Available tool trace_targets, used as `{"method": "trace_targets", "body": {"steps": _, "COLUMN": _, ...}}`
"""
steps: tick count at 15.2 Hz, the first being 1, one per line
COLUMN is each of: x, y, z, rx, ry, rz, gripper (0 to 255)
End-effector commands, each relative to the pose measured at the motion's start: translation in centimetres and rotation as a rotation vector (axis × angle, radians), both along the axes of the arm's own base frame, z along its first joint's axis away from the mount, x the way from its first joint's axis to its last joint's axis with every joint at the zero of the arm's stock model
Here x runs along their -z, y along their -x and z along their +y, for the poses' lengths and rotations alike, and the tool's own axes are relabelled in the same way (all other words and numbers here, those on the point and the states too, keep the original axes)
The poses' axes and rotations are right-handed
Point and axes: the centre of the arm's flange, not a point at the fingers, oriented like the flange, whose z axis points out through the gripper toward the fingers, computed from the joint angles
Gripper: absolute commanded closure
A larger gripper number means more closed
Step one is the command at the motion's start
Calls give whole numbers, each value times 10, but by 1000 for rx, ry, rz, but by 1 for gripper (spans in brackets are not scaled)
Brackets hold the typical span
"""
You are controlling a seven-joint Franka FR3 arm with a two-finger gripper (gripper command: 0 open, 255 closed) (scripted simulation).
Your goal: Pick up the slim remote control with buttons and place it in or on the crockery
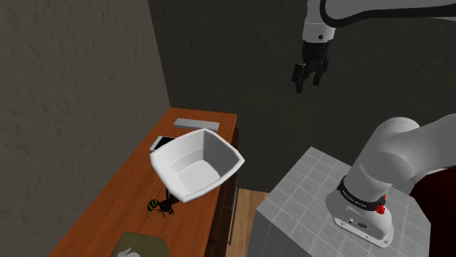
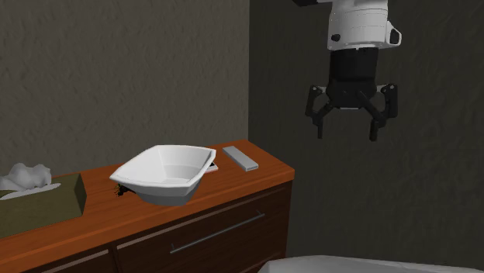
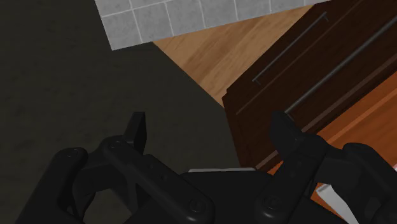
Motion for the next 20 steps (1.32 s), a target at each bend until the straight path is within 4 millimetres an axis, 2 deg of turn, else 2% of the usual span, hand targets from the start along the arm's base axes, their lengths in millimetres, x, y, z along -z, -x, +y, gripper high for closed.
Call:
{"method": "trace_targets", "body": {"steps": 1, "x": 0, "y": 0, "z": 0, "rx": 0, "ry": 0, "rz": 0, "gripper": 0}}
{"method": "trace_targets", "body": {"steps": 10, "x": 49, "y": -99, "z": 34, "rx": -155, "ry": -21, "rz": -15, "gripper": 0}}
{"method": "trace_targets", "body": {"steps": 20, "x": 100, "y": -201, "z": 91, "rx": -326, "ry": -45, "rz": -32, "gripper": 0}}
